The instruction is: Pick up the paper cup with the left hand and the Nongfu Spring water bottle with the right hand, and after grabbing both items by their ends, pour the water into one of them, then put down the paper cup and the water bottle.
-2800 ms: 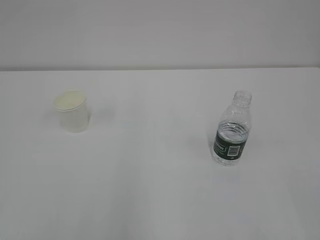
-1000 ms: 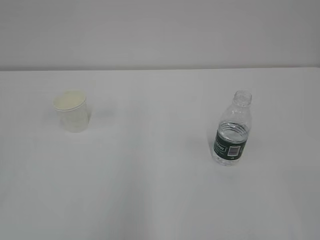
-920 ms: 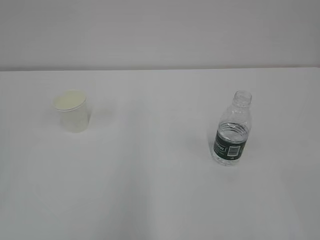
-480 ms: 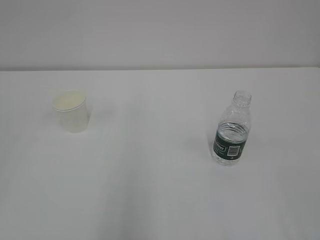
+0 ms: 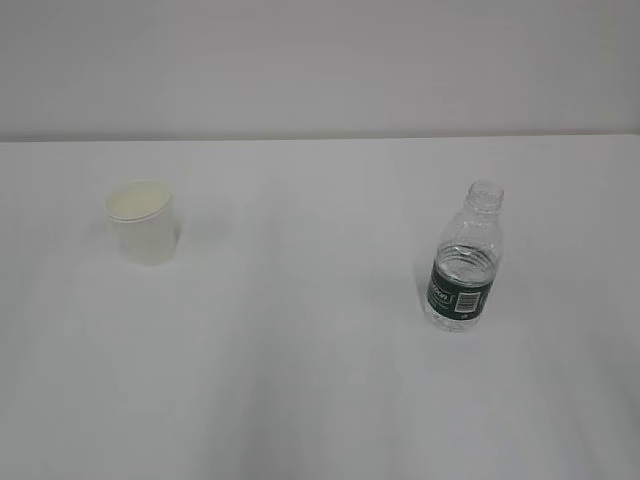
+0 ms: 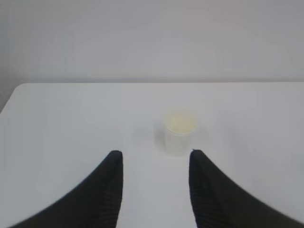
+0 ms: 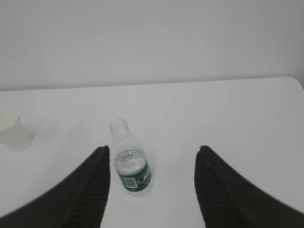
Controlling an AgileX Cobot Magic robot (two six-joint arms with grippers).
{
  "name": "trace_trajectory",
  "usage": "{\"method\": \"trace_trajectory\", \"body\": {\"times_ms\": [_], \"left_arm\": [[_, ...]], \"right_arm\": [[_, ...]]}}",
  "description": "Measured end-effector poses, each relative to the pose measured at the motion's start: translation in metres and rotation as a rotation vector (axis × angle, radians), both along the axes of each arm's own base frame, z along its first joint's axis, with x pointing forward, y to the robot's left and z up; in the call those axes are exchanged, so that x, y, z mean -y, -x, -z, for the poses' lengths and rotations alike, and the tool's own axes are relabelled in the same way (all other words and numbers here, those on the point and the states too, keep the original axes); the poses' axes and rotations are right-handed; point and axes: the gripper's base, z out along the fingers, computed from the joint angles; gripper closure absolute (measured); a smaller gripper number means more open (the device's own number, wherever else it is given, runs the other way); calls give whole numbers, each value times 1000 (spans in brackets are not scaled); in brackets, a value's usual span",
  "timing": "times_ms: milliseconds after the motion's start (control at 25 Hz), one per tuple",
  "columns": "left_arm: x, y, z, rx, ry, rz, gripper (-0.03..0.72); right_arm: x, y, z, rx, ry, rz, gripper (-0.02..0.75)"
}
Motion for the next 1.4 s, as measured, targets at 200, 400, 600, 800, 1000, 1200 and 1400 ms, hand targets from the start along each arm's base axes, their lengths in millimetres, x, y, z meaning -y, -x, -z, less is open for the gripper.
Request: {"method": "trace_trajectory", "body": {"times_ms": [200, 400, 600, 800, 1000, 1200, 1400], "left_arm": [[0, -14, -7, 66, 6, -6, 364], [0, -32, -8, 73, 14, -10, 364], [0, -47, -9, 90, 21, -14, 364], [1, -60, -8, 89, 66, -13, 364], [1, -82, -4, 90, 83, -24, 364], [0, -101, -5, 151, 87, -40, 363], [-1, -117, -2, 174, 56, -46, 354]], "right_arm": [[-1, -12, -12, 53, -14, -5, 309], [-1, -25, -17, 91, -13, 4, 309], [-2, -38, -19, 103, 0, 8, 309], [-1, -44, -21, 133, 34, 5, 309], [-1, -46, -28, 213, 32, 17, 309], [-1, -61, -29, 231, 35, 26, 309], [-1, -80, -31, 275, 31, 43, 309]]}}
